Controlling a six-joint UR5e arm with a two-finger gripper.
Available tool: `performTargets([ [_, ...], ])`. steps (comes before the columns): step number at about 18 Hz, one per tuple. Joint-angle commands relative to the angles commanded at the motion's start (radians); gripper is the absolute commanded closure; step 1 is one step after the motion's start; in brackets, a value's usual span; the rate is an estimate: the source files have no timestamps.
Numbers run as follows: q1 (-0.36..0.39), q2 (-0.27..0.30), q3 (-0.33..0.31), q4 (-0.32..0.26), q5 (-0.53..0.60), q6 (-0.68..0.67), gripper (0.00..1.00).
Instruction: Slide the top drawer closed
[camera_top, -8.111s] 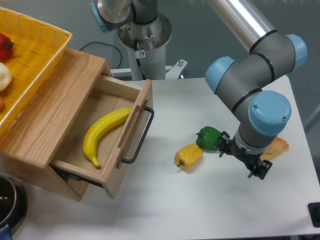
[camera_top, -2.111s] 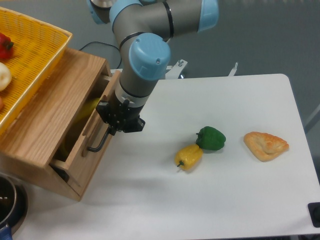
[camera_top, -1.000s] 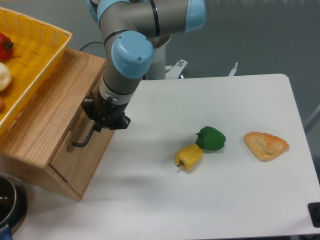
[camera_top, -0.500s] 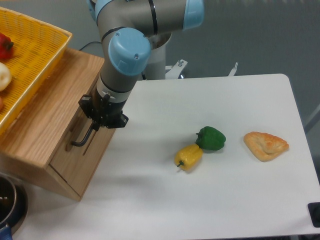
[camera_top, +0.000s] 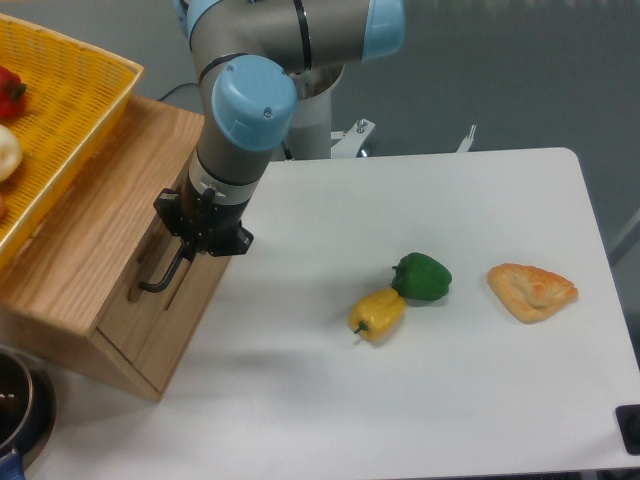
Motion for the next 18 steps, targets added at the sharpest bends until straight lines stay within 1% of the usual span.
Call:
performTargets([
  [1, 0.003, 0.000, 0.000, 0.003, 0.000, 0.000, 1.00],
  [4, 0.018, -0.002, 0.005, 0.008, 0.005, 0.003, 0.95],
  [7, 0.072, -0.005, 0.014, 0.020, 0.009, 0.018, 0.89],
  [9, 0.119, -0.005, 0.014, 0.060, 0.014, 0.018, 0.87],
  [12, 0.181, -0.006, 0.014, 0.123, 0.015, 0.024, 0.79],
  [14, 0.221, -0.015, 0.014, 0.144, 0.015, 0.084, 0.75],
  [16, 0.264, -0.038, 0.014, 0.149, 0.026, 0.165, 0.67],
  [17, 0.279, -0.050, 0.014, 0.153, 0.067, 0.211, 0.62],
  [18, 0.288, -0.063, 0.014, 0.164, 0.125, 0.253, 0.60],
])
